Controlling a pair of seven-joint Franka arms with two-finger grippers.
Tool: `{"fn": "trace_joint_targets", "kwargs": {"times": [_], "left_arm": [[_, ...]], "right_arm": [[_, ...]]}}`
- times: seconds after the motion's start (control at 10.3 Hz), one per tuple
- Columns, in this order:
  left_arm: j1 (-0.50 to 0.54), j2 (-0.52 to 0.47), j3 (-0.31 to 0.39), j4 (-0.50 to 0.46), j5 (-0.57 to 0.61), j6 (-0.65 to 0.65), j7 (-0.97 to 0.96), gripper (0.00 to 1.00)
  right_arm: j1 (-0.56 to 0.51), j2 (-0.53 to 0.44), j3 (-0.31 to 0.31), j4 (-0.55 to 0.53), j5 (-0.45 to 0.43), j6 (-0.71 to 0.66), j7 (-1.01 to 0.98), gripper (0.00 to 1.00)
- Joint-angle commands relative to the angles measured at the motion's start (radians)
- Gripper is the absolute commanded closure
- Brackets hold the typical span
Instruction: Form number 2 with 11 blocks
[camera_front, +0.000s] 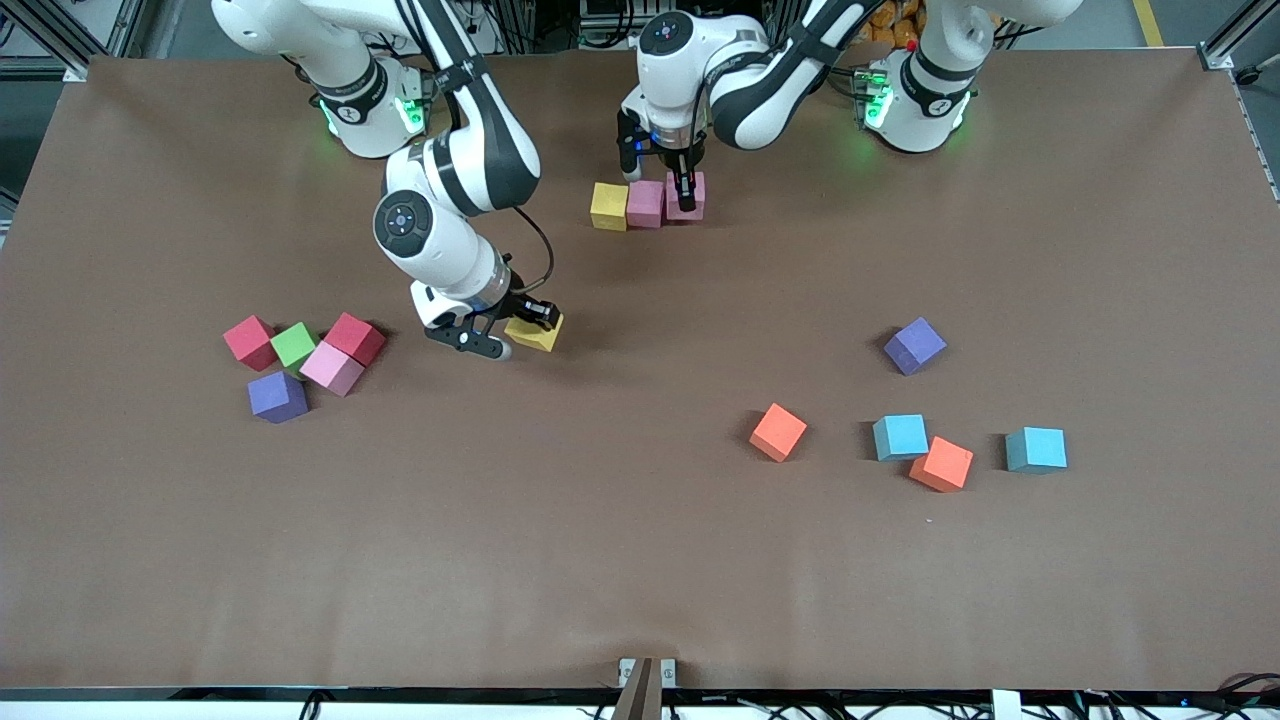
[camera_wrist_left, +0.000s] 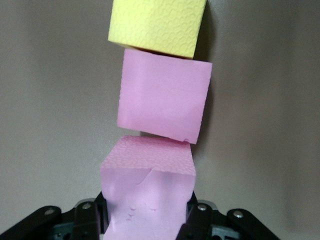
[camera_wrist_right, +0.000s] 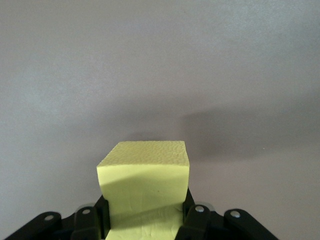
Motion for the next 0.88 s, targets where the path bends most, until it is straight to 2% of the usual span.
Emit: {"fn": "trace_joint_targets", "kwargs": {"times": [0.0, 0.1, 0.78], "left_arm": [[-0.03, 0.032, 0.03, 0.035, 0.037, -0.018, -0.012, 1.0], [-0.04, 0.037, 0.041, 0.039, 0.037, -0.018, -0.015, 1.0], [-0.056, 0.068, 0.042, 0.047, 0.08, -0.018, -0.072, 1.0]], "right_arm": [[0.005, 0.018, 0.018, 0.003, -0.026, 0.008, -0.049, 0.67], [0.007, 0.02, 0.019, 0.004, -0.06, 0.008, -0.044, 0.67], [0.007, 0.02, 0.021, 0.001, -0.053, 0.014, -0.011, 0.67]]}}
